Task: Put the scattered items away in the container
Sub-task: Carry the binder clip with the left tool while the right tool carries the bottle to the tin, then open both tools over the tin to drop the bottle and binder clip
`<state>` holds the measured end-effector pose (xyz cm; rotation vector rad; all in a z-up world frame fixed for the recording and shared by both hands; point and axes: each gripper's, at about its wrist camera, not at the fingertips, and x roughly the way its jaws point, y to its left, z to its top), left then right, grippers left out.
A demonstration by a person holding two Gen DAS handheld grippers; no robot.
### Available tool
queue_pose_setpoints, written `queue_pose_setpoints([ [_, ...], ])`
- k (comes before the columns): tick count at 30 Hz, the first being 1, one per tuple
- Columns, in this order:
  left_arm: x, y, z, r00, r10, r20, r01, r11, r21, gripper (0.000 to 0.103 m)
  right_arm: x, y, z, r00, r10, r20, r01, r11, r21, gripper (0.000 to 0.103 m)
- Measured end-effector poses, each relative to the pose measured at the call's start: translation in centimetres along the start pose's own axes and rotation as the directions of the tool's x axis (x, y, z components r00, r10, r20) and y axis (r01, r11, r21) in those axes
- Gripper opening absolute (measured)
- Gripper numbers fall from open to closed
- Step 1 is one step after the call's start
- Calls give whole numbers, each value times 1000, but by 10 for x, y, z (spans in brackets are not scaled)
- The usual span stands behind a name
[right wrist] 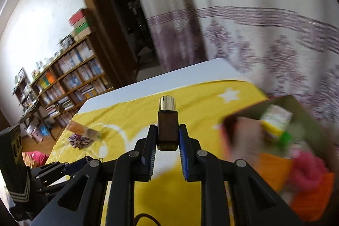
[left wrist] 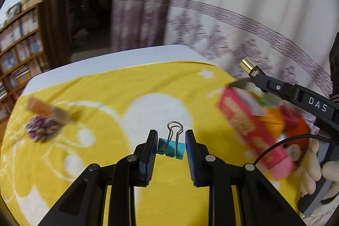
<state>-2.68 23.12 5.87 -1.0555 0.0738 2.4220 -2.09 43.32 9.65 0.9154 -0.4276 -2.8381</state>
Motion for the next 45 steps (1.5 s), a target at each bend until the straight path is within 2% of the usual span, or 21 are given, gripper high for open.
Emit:
queue_pose_setpoints([
  [6, 13, -67, 10, 994, -105, -26, 107, 989, 98, 28, -45, -72, 3, 991, -125, 52, 121, 990, 75, 22],
  [9, 18, -96, 14, 989, -144, -33, 147, 979, 138, 28, -59, -100, 0, 985, -161, 59, 153, 982, 113, 22],
  [14, 28, -130, 16, 979, -195, -63, 203, 964, 169, 28, -68, -126, -8, 984, -170, 47, 162, 976, 143, 22],
  [23, 48, -174, 9, 954, -263, -144, 290, 933, 213, 28, -69, -140, -14, 986, -159, 43, 150, 976, 161, 22],
  [25, 50, -177, 7, 946, -278, -164, 309, 927, 212, 29, -68, -142, -14, 987, -155, 42, 146, 975, 165, 22],
  [27, 51, -176, 5, 946, -279, -168, 310, 928, 208, 39, -65, -142, -13, 988, -151, 38, 143, 976, 164, 22],
  [28, 50, -174, 5, 949, -271, -160, 301, 931, 206, 60, -64, -142, -12, 989, -147, 33, 140, 977, 164, 22],
  [29, 48, -172, 6, 954, -262, -146, 289, 936, 202, 70, -62, -142, -12, 990, -142, 27, 135, 977, 164, 22],
  [33, 42, -160, 10, 960, -256, -112, 273, 945, 180, 71, -57, -142, -13, 991, -135, 12, 131, 975, 180, 23],
  [38, 40, -145, 12, 964, -243, -108, 258, 954, 150, 70, -57, -135, -11, 990, -143, 15, 138, 975, 175, 24],
  [45, 31, -119, 12, 972, -216, -91, 226, 968, 113, 71, -58, -108, -6, 990, -141, 32, 136, 983, 127, 24],
])
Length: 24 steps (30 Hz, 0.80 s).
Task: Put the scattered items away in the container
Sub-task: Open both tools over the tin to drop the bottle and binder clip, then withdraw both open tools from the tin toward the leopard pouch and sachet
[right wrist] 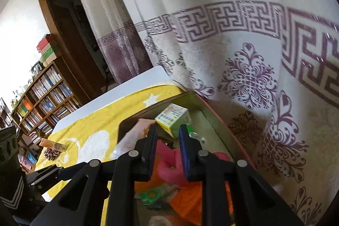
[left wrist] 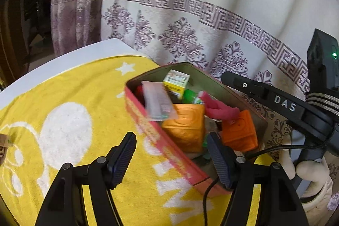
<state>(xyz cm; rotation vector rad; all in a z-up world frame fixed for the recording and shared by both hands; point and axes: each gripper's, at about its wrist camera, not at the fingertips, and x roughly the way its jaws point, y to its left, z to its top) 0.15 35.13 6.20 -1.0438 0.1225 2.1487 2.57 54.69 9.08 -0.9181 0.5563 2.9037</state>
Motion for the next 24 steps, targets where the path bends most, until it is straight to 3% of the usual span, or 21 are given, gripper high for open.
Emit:
queue_pose_setpoints([
  [14, -53, 96, -21, 992, 117, 44, -107, 977, -185, 71, 28, 101, -9, 992, 108, -73, -117, 984, -138, 27],
  [19, -80, 144, -36, 976, 210, 60, -187, 947, -260, 71, 41, 137, -20, 986, 125, -107, -143, 973, -183, 39],
  [24, -112, 199, -57, 959, 273, 75, -230, 906, -355, 71, 56, 176, -34, 978, 142, -154, -175, 957, -229, 40],
])
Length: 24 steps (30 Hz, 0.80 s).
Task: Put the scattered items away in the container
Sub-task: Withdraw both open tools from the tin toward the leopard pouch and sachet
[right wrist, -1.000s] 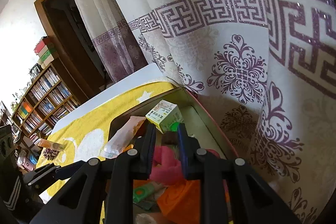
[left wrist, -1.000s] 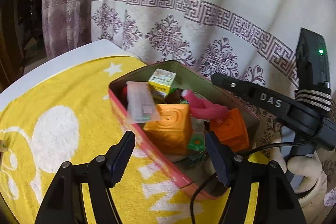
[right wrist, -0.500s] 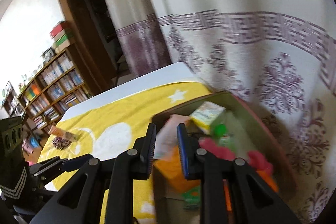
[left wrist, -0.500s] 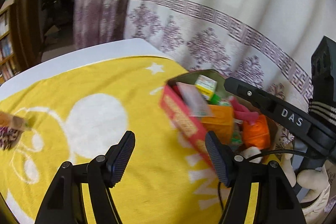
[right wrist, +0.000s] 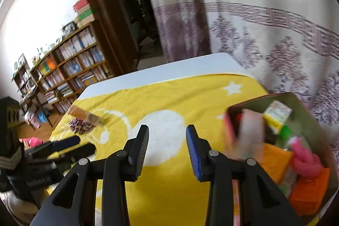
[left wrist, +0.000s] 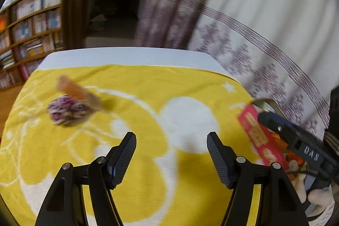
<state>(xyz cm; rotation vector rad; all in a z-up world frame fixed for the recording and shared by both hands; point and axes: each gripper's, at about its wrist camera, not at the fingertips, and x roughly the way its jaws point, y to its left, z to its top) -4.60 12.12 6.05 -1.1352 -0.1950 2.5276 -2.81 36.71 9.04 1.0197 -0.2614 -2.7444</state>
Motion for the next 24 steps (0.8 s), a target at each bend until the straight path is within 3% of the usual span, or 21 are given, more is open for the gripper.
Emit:
queue_pose_setpoints([
  [12, -31, 121, -9, 987, 158, 32, -151, 975, -163, 71, 49, 91, -8, 992, 73, -102, -88, 985, -150, 40],
  [24, -27, 171, -22, 981, 192, 10, -183, 949, -258, 71, 120, 179, -8, 969, 149, -199, -207, 926, -315, 40],
])
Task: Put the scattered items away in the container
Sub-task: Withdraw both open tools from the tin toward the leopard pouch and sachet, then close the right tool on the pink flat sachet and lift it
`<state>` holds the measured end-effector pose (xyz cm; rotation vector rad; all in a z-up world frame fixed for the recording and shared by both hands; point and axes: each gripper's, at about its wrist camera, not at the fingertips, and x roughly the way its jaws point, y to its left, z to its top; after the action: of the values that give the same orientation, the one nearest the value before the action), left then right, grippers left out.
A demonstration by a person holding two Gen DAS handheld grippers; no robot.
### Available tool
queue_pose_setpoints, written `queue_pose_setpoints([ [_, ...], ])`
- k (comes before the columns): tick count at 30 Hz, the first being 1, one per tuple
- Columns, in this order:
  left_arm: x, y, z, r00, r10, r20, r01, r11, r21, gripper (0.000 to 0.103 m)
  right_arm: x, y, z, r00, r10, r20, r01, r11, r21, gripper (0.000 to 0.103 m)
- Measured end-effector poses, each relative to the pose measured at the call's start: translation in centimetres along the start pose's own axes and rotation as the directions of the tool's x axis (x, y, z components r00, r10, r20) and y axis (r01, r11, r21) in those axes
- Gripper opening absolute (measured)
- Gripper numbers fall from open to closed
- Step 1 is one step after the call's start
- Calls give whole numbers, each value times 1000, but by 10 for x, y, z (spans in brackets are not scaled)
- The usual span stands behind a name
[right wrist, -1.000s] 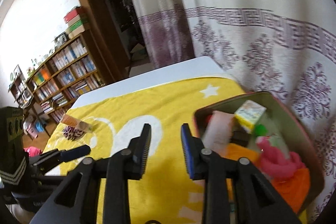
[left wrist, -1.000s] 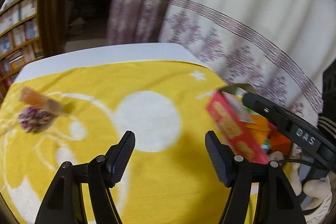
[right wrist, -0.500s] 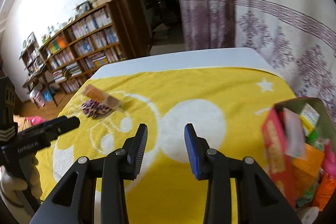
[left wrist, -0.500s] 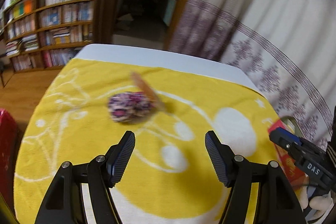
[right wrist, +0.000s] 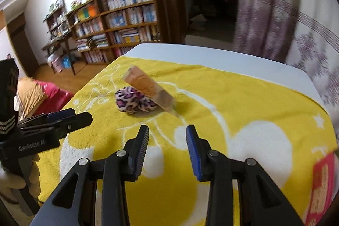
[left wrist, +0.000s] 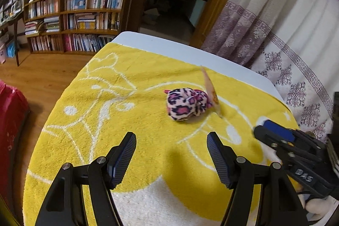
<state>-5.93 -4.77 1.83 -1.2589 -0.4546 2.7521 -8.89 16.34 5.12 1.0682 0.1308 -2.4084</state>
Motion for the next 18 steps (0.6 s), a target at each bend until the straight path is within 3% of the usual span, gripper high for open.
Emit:
queue_pose_setpoints([
  [14, 15, 16, -7, 1000, -1, -22, 0, 999, -33, 71, 74, 26, 30, 998, -11, -57, 10, 1000, -22, 41],
  [18, 16, 18, -7, 1000, 13, -20, -13, 999, -35, 71, 91, 23, 38, 997, -28, -68, 28, 1000, -1, 50],
])
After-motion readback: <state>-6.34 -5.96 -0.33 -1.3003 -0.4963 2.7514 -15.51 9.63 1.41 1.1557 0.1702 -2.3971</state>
